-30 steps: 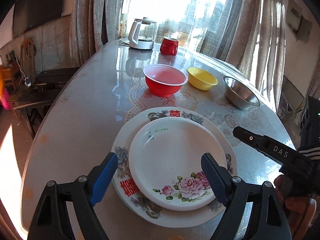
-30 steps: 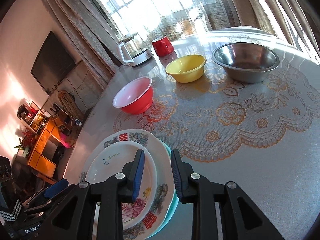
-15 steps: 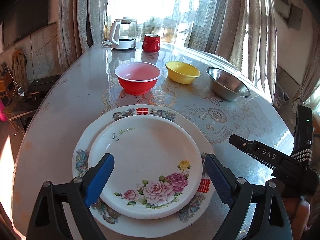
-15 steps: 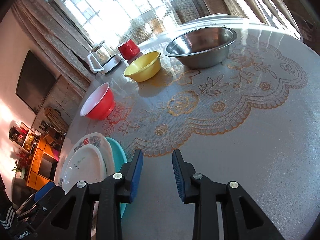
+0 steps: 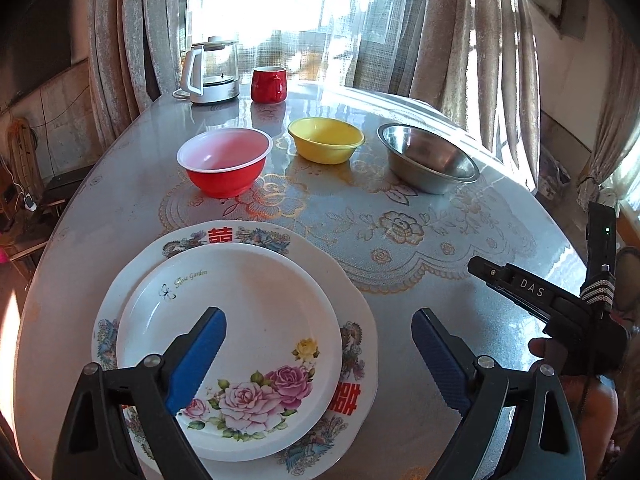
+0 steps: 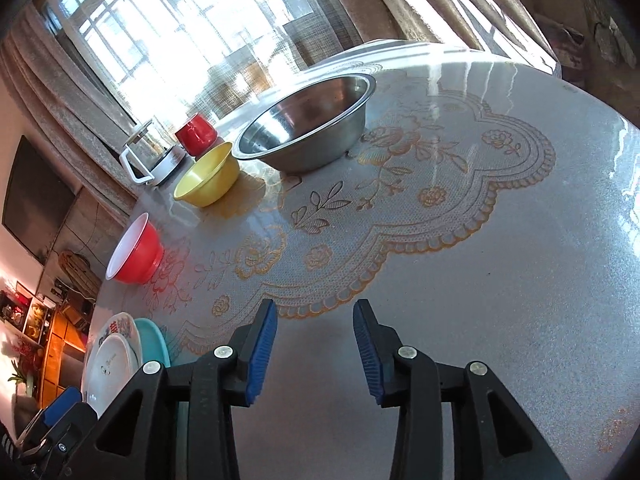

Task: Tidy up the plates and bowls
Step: 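Move the right tool to the steel bowl rim and close on it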

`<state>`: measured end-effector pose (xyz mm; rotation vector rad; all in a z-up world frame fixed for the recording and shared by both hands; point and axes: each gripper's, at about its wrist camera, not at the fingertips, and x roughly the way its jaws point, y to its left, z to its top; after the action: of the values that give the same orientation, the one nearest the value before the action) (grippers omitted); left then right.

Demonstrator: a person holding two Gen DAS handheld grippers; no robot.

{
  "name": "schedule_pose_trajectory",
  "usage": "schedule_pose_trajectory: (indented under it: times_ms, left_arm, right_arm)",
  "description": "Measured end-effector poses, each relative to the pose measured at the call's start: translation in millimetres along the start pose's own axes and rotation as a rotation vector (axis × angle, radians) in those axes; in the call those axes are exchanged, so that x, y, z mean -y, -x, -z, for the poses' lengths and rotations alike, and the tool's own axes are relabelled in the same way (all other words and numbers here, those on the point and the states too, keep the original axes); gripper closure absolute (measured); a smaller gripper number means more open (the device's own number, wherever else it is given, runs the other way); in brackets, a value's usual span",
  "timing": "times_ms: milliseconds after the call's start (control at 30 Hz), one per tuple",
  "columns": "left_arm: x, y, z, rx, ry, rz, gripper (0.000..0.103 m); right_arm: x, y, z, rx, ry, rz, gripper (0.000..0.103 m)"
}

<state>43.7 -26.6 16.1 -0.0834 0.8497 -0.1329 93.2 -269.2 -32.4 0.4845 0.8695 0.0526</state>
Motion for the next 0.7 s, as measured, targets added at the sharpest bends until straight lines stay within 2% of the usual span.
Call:
schedule_pose_trajectory:
  times_ms: [333,500,700]
  left_arm:
    - [9,-9,-12,-0.011,0.025,-0.014,0.008]
    - [18,-12,-23,0.006,0.027,-0.019,0.006]
    - [28,-19,-30,0.0,0.026,-0.005,0.006]
  right_arm:
    - [3,-12,-42,0.081,0.06,0.067,0.063]
    - [3,-21,-70,0.112,0.063,0.034,0.062]
    - [12,-35,-109,0.124,-0.03,-0.007,0.062]
